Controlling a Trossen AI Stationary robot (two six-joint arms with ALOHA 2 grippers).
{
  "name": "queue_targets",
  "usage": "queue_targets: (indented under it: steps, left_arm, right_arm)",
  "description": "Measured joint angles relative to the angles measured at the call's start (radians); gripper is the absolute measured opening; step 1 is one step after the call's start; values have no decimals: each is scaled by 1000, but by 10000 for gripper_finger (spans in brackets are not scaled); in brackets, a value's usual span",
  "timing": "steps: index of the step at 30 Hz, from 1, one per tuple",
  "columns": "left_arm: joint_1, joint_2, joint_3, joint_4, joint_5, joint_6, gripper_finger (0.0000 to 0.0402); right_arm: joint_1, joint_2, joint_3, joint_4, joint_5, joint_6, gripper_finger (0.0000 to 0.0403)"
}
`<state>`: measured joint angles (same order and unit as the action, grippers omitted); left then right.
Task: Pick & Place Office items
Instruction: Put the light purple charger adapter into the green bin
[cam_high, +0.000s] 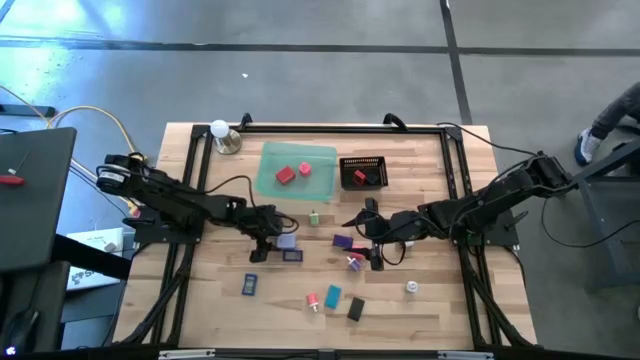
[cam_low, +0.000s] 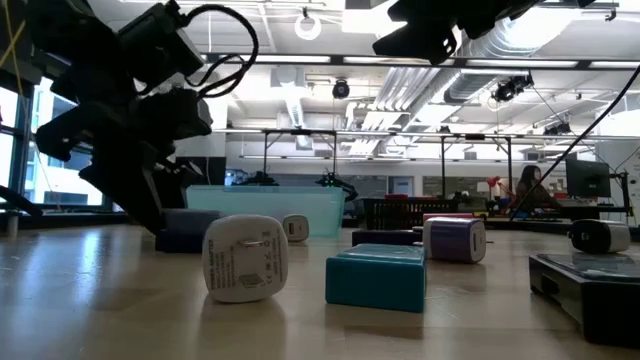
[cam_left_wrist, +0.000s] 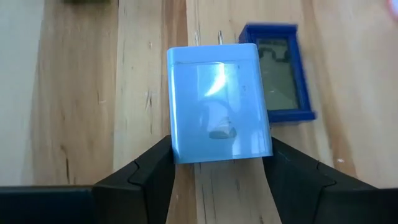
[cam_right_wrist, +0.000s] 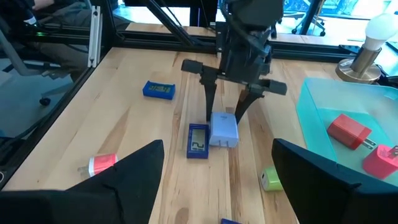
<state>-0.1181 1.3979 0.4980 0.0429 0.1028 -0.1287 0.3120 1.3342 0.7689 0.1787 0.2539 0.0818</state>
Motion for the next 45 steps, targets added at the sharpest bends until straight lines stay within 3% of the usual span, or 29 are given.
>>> queue_targets:
  steps: [7, 15, 19, 23, 29, 38, 45]
  left_arm:
    - [-2, -132, 7, 9, -34, -51, 202]
    - [53, -236, 111, 14, -284, -98, 202]
    - [142, -230, 187, 18, -321, -153, 202]
    - [266, -181, 243, 38, -286, -202, 202]
    - [392, -15, 266, 167, -105, -286, 202]
    - [432, 240, 379, 164, -84, -359, 202]
    - [424, 345, 462, 92, -108, -358, 202]
  right_arm:
    - [0, 0, 0, -2, 0, 0, 290]
    - [0, 0, 0, 1, 0, -3, 290]
    - [0, 0, 0, 13, 0, -8, 290]
    - [0, 0, 0, 13, 0, -15, 290]
    - [0, 0, 0, 13, -2, -27, 290]
    - [0, 0, 0, 3, -2, -27, 290]
    - [0, 0, -1, -4, -7, -25, 290]
